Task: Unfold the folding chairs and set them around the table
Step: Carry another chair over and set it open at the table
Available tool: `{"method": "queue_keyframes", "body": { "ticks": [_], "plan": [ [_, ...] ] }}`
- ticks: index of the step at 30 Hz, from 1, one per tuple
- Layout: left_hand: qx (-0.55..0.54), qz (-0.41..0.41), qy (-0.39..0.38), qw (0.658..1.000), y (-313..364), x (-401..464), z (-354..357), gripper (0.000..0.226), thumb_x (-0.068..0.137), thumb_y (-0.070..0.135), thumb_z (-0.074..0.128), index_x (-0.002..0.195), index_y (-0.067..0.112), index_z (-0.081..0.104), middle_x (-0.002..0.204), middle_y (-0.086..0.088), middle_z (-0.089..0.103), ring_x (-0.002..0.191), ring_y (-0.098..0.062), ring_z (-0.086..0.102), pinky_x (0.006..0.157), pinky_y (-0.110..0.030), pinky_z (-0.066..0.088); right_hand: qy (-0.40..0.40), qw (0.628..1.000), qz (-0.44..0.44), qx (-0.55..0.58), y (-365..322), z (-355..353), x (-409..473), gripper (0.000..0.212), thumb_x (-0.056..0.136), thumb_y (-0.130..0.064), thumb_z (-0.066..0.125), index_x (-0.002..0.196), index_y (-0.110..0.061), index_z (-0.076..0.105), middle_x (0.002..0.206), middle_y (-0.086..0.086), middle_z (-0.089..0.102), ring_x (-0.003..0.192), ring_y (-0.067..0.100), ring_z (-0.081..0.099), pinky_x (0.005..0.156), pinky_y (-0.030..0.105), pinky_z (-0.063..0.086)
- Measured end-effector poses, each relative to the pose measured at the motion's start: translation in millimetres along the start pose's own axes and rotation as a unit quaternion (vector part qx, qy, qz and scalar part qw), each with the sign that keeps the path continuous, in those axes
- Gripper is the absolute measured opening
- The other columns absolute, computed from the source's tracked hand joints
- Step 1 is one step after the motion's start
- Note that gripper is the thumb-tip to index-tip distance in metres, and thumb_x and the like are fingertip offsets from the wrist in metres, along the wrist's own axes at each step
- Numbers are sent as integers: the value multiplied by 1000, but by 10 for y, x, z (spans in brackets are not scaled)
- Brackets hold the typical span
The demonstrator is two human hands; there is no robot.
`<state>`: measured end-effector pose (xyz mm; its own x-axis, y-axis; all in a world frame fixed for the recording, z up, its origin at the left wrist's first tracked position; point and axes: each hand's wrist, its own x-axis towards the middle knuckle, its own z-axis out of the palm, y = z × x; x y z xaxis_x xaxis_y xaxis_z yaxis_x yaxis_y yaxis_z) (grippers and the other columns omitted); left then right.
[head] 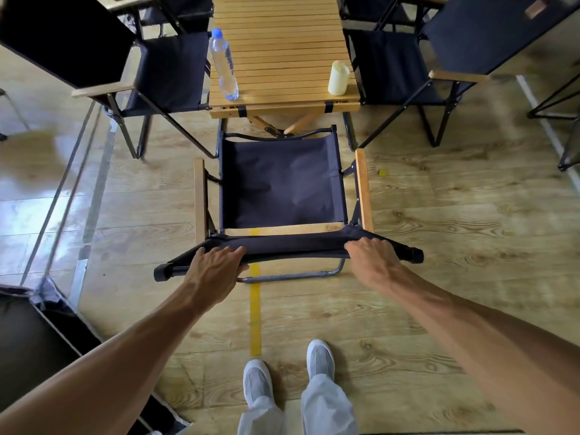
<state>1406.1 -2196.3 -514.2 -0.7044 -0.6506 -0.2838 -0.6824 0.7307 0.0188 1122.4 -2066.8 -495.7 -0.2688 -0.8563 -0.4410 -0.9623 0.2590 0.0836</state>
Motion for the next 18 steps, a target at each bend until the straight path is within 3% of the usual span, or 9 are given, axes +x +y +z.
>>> {"method": "queue_keyframes", "body": {
  "ticks": [6, 11, 15, 18],
  "plan": [
    [-2, 20, 51, 999, -147, 340, -225, 29, 102, 43, 42, 116, 21, 53, 102, 1, 65, 96, -24, 65, 80, -40, 47, 40, 999, 0, -17, 97, -245, 287, 34, 91, 7, 45, 110, -12, 66, 98, 6, 71, 88, 25, 68, 80, 38, 56],
    [-14, 11, 52, 998, -142, 418, -297, 28, 103, 41, 42, 119, 20, 52, 102, 1, 65, 94, -23, 66, 81, -41, 48, 56, 998, 9, -3, 110, -304, 360, 36, 92, 5, 46, 115, -14, 67, 96, 5, 72, 86, 23, 69, 80, 38, 58],
    [4, 14, 60, 998, -50, 270, -150, 27, 102, 40, 42, 119, 22, 54, 104, 2, 67, 91, -22, 67, 75, -37, 50, 63, 998, 16, -8, 79, -69, 156, 27, 93, -1, 47, 106, -16, 65, 92, 4, 72, 85, 24, 70, 63, 31, 45],
    [13, 5, 37, 999, 34, 140, 4, 29, 103, 42, 39, 118, 23, 53, 100, 2, 66, 85, -22, 68, 65, -35, 47, 54, 998, 23, -8, 24, 96, 54, 22, 92, -4, 48, 104, -19, 61, 91, 1, 70, 85, 24, 70, 59, 31, 35]
  ]
}}
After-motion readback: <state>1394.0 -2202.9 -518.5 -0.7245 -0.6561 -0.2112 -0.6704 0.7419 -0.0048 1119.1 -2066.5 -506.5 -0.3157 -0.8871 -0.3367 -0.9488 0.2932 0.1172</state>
